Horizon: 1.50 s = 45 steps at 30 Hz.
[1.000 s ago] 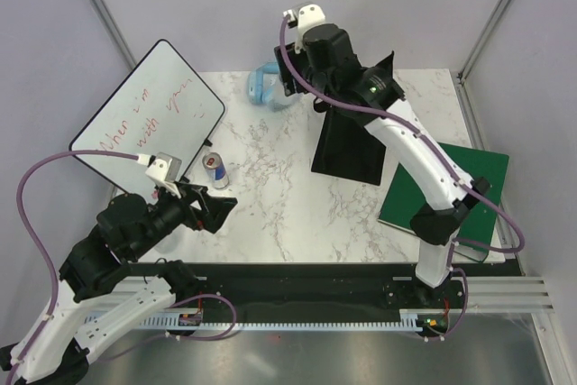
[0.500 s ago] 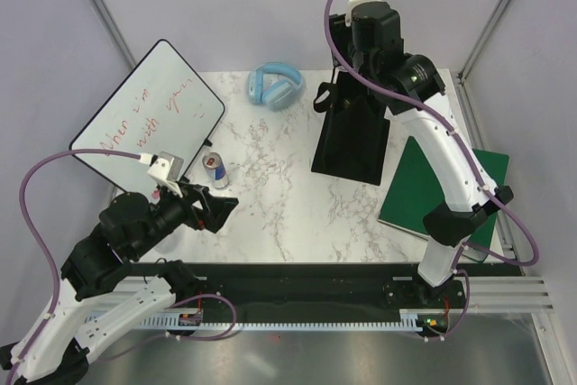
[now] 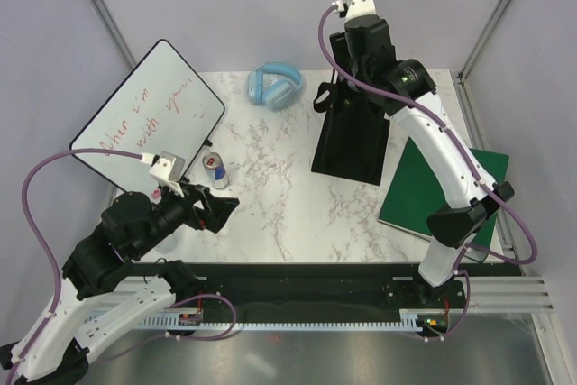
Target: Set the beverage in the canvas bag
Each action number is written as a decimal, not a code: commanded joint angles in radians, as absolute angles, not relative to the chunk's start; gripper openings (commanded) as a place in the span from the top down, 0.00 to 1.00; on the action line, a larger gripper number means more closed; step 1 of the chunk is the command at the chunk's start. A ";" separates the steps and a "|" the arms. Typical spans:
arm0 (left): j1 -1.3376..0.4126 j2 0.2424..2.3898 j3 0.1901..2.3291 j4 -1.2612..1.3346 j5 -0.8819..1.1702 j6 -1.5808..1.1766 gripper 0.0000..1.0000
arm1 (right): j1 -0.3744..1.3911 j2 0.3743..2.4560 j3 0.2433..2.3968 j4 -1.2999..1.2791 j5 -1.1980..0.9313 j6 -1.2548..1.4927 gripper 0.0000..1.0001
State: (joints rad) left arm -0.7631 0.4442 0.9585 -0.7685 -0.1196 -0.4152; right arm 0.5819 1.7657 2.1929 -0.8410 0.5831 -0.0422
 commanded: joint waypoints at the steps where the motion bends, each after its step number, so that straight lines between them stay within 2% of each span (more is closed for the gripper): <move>1: -0.761 0.436 0.951 -0.732 -0.106 -0.437 0.00 | 0.577 1.657 2.177 -0.713 0.606 -0.029 1.00; 14: -0.761 0.437 0.942 -0.727 -0.106 -0.437 0.00 | 0.454 1.792 2.102 -0.670 0.494 0.024 1.00; 22: -0.761 0.439 0.934 -0.727 -0.115 -0.431 0.00 | 0.439 1.821 2.014 -0.574 0.439 0.071 1.00; 34: -0.761 0.445 0.930 -0.726 -0.117 -0.430 0.00 | 0.399 1.914 2.014 -0.457 0.362 0.086 1.00; 45: -0.761 0.442 0.928 -0.726 -0.117 -0.434 0.00 | 0.387 1.936 1.910 -0.460 0.348 0.130 1.00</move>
State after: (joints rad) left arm -0.7631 0.4362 0.9337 -0.7609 -0.1207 -0.4210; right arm 0.3885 1.9347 1.9568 -0.5312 0.3893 0.0631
